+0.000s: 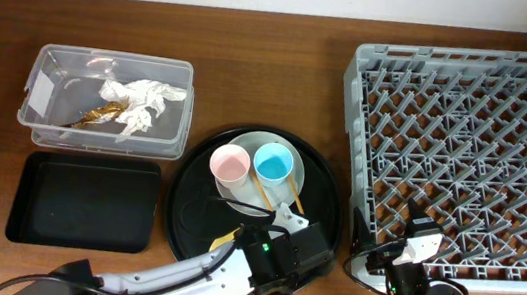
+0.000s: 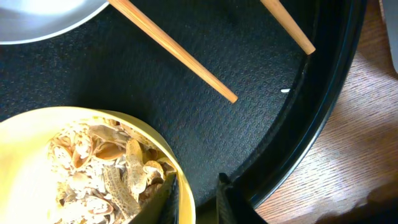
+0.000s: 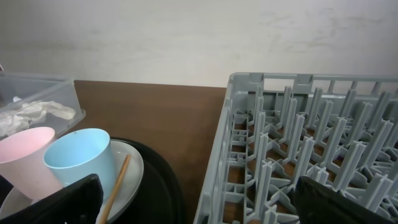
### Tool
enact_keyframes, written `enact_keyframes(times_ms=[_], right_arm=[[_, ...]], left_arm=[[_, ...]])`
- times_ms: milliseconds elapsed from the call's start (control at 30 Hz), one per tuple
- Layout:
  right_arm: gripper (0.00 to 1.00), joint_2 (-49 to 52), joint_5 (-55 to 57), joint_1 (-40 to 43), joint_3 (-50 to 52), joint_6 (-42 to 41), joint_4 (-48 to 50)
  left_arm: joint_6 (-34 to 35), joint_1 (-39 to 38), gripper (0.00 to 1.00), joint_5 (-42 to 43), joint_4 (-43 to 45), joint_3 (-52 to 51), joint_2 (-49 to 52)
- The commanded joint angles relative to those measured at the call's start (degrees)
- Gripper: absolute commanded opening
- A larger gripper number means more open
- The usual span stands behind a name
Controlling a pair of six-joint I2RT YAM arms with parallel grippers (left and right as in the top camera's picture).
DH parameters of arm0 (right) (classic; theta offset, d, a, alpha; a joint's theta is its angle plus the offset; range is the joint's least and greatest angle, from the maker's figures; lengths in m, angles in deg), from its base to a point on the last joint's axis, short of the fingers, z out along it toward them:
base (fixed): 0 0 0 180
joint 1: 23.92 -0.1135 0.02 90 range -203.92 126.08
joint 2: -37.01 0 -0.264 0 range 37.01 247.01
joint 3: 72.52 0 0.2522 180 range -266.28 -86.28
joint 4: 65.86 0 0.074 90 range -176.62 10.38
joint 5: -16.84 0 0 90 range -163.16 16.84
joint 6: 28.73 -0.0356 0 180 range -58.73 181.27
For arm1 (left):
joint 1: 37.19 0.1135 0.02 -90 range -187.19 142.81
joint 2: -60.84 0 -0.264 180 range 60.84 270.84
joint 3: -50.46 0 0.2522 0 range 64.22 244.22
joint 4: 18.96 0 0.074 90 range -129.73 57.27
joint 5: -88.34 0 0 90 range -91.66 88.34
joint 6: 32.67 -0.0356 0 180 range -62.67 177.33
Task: Sort waste into correct bins and load items into the dishwasher rack
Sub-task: 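Grasp the yellow bowl of peanut shells with the left gripper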
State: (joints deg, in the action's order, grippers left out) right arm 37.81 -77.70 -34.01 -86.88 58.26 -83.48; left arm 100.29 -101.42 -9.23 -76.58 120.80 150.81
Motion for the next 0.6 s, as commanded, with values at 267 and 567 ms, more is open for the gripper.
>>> enact_keyframes(times_ms=[267,567], right_arm=[[0.99,-0.4,-0.3,0.3,0.3,-0.5,-0.2],[0.99,-0.4,-0.3,0.3,0.3,-0.5,-0.2]], left_arm=[[0.3,-0.1,0.20,-0.4,0.0,0.5,2.1],[0.3,-0.1,0.15,0.4,0.1,0.5,3.7]])
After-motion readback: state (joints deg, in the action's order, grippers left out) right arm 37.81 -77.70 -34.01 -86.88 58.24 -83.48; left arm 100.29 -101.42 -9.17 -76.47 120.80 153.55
